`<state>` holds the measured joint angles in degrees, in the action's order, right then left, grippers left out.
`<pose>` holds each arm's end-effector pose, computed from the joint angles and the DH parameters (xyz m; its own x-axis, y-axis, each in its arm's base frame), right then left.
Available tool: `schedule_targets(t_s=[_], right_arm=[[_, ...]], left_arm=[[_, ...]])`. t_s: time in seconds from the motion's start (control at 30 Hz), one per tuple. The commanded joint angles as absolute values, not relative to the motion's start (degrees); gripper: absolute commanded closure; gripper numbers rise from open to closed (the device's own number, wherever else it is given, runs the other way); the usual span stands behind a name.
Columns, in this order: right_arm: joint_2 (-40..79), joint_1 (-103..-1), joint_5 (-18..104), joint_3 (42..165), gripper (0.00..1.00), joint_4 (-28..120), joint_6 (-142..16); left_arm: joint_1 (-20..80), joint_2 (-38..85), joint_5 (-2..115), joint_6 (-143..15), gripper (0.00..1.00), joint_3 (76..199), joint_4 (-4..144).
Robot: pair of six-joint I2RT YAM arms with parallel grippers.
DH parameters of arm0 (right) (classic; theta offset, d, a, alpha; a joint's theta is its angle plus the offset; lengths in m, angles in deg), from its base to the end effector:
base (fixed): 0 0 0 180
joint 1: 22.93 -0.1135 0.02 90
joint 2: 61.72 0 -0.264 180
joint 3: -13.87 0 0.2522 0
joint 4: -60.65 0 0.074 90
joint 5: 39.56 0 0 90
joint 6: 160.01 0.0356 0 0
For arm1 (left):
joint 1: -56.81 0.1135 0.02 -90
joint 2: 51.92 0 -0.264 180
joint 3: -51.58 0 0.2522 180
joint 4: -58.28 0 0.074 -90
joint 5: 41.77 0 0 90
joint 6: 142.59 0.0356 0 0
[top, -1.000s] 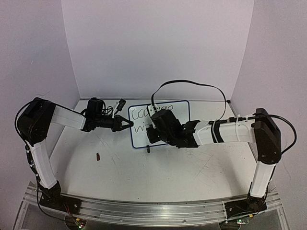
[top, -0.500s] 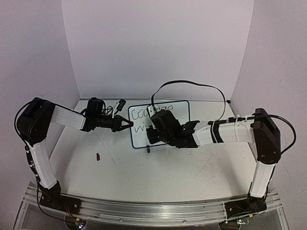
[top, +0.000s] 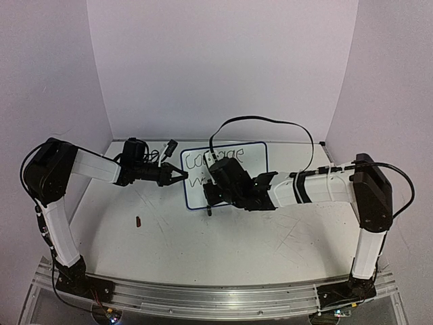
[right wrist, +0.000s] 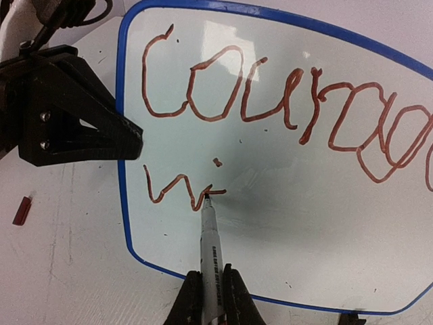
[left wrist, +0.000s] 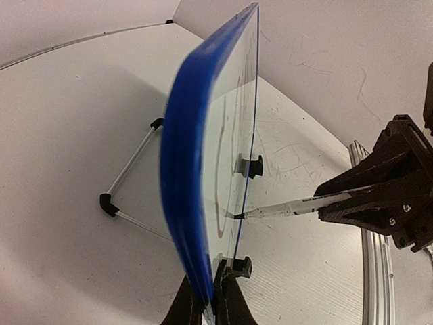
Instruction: Write a sentence on the whiteboard
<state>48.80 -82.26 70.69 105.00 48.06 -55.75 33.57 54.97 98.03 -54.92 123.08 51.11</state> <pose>0.2358 0.3735 0.2201 -0.4237 -0.2614 -0.8673 -0.5704 0.8208 0.0313 0.3456 -0.1780 0.1742 -0.4696 0.1731 -0.8657 0.8547 0.3348 -0.3967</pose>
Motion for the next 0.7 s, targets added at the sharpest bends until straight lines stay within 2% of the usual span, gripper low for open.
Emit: schedule_targets(t_s=[0.0, 0.67], right_arm=[[48.2, -82.7, 71.9, 104.9, 1.00, 46.9, -54.8], [44.8, -83.1, 72.0, 104.5, 1.00, 49.1, -55.6]], left_arm=[[34.0, 54.2, 89.6, -50.6, 1.00, 124.0, 53.8], [33.9, 54.2, 89.6, -50.6, 1.00, 124.1, 54.0]])
